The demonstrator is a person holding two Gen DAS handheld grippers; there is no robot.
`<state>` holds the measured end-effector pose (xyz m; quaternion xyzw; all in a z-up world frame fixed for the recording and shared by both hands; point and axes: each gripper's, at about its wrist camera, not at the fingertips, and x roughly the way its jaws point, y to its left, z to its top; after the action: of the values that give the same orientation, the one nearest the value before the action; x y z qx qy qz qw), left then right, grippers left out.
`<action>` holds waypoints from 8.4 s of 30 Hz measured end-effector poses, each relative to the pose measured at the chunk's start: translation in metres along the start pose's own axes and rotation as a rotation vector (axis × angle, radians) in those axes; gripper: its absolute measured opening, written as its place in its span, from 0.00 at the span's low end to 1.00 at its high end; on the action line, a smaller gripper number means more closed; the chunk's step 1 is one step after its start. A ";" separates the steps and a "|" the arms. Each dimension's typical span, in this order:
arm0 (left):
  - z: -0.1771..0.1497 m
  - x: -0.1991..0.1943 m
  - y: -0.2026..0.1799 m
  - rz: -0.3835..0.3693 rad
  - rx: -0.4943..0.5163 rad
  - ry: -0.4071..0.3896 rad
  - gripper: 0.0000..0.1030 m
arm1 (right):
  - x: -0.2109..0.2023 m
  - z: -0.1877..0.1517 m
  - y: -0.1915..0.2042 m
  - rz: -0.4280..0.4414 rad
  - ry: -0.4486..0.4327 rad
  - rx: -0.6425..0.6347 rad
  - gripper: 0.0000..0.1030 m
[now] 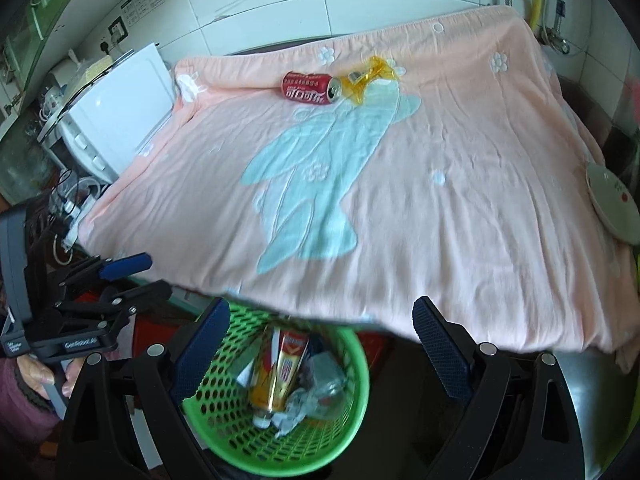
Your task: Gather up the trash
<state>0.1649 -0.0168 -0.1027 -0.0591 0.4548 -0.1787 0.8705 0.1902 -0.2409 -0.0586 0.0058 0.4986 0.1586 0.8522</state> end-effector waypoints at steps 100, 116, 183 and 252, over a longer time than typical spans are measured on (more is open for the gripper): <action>0.315 0.287 0.138 0.075 -0.900 0.139 0.79 | 0.086 0.064 -0.079 0.104 -0.035 0.369 0.18; 0.279 0.232 0.126 -0.038 -0.698 0.121 0.76 | 0.060 0.034 -0.054 0.127 -0.059 0.319 0.18; -0.083 -0.065 0.017 -0.035 -0.150 -0.003 0.75 | 0.020 -0.139 0.088 -0.032 0.074 -0.205 0.52; -0.089 -0.057 -0.045 0.081 0.061 -0.033 0.87 | -0.048 -0.164 0.066 -0.114 -0.076 -0.083 0.87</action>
<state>0.0515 -0.0326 -0.0987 -0.0168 0.4370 -0.1560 0.8857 0.0116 -0.2155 -0.0891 -0.0520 0.4585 0.1303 0.8776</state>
